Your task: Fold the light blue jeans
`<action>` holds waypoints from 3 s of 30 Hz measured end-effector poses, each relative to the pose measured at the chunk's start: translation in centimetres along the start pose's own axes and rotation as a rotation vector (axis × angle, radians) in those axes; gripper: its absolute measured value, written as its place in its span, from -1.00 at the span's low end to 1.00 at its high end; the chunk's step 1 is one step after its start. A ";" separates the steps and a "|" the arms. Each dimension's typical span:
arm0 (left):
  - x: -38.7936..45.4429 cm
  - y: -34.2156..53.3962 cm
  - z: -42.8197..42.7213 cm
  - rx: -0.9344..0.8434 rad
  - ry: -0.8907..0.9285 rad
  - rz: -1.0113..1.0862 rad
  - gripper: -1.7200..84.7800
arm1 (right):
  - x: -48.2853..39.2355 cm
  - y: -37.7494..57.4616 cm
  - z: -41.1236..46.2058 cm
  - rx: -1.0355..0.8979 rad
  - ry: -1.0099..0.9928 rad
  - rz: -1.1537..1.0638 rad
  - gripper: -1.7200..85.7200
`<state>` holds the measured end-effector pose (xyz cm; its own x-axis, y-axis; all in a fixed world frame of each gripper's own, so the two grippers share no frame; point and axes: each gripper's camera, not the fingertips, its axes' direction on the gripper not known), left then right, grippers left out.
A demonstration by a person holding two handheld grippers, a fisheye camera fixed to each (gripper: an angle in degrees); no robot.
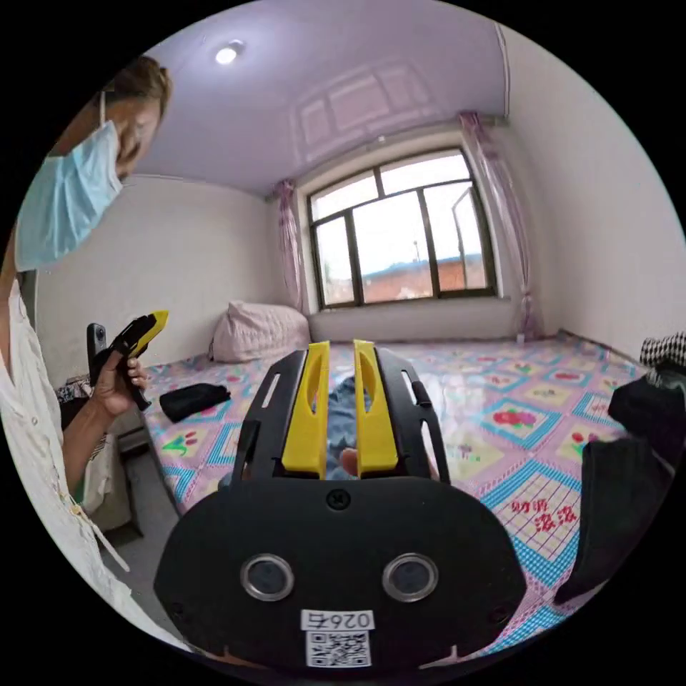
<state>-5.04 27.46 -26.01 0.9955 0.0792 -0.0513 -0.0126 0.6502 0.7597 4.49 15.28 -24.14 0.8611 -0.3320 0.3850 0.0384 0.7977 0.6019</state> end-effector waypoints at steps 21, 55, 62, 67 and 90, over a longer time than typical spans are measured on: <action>-3.9 13.5 8.6 -0.742 -0.269 -0.097 -0.82 | -3.1 -0.7 1.9 -0.234 -0.156 -0.116 -0.96; -24.3 26.8 32.5 -1.152 -0.095 -0.070 -0.78 | 4.4 12.8 44.1 -0.937 -0.393 -0.189 -0.81; -27.1 27.9 31.7 -1.127 -0.062 -0.189 -0.78 | 5.2 14.0 45.2 -0.969 -0.413 -0.183 -0.74; -28.0 28.0 30.5 -1.092 -0.052 -0.225 -0.78 | 5.0 13.7 44.3 -0.952 -0.359 -0.171 -0.73; -33.9 24.8 29.3 -1.030 -0.121 -0.323 -0.80 | 10.3 9.7 46.0 -0.963 -0.299 -0.115 -0.78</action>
<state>-36.34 18.79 13.60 0.9677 -0.2482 -0.0440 0.2358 0.9530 -0.1904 -9.59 -3.53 17.84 0.6690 -0.4396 0.5993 0.6191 0.7758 -0.1221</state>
